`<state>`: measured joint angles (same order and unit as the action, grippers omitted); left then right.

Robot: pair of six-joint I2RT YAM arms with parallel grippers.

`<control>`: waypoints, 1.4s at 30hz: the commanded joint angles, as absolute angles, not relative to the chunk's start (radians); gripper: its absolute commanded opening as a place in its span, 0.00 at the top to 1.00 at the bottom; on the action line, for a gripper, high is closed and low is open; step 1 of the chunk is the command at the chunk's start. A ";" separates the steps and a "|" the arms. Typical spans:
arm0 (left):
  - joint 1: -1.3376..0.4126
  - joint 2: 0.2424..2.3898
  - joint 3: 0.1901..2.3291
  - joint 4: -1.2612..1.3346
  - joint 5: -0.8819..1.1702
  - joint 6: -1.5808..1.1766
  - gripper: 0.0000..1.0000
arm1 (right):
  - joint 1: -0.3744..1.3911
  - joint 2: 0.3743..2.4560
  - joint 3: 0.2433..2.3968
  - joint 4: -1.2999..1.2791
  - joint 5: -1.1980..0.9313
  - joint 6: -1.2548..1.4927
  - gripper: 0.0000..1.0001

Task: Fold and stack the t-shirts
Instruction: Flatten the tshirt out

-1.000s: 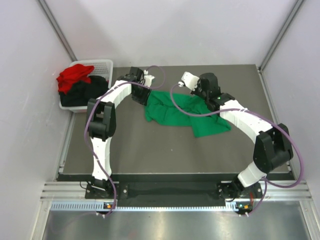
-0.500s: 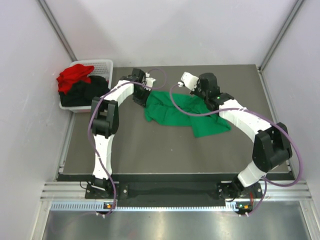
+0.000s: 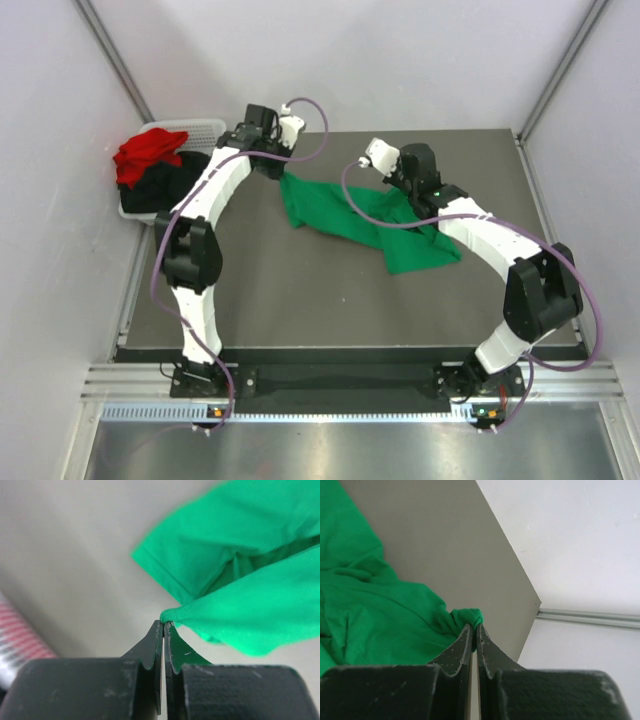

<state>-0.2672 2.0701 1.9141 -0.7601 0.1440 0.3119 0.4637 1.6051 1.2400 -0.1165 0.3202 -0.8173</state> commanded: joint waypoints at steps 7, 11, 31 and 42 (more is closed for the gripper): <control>-0.264 1.806 1.882 -0.787 0.121 0.367 1.00 | 0.417 1.441 1.249 -0.162 0.388 -0.677 1.00; -0.264 1.668 1.769 -0.903 0.237 0.457 1.00 | 0.419 1.307 1.168 -0.291 0.284 -0.692 1.00; -0.229 1.860 1.673 -0.746 0.092 0.496 0.53 | 0.422 1.402 1.135 -0.310 0.207 -0.643 1.00; -0.121 2.342 2.112 -0.985 0.233 0.298 0.40 | 0.423 1.419 1.152 -0.302 0.224 -0.673 1.00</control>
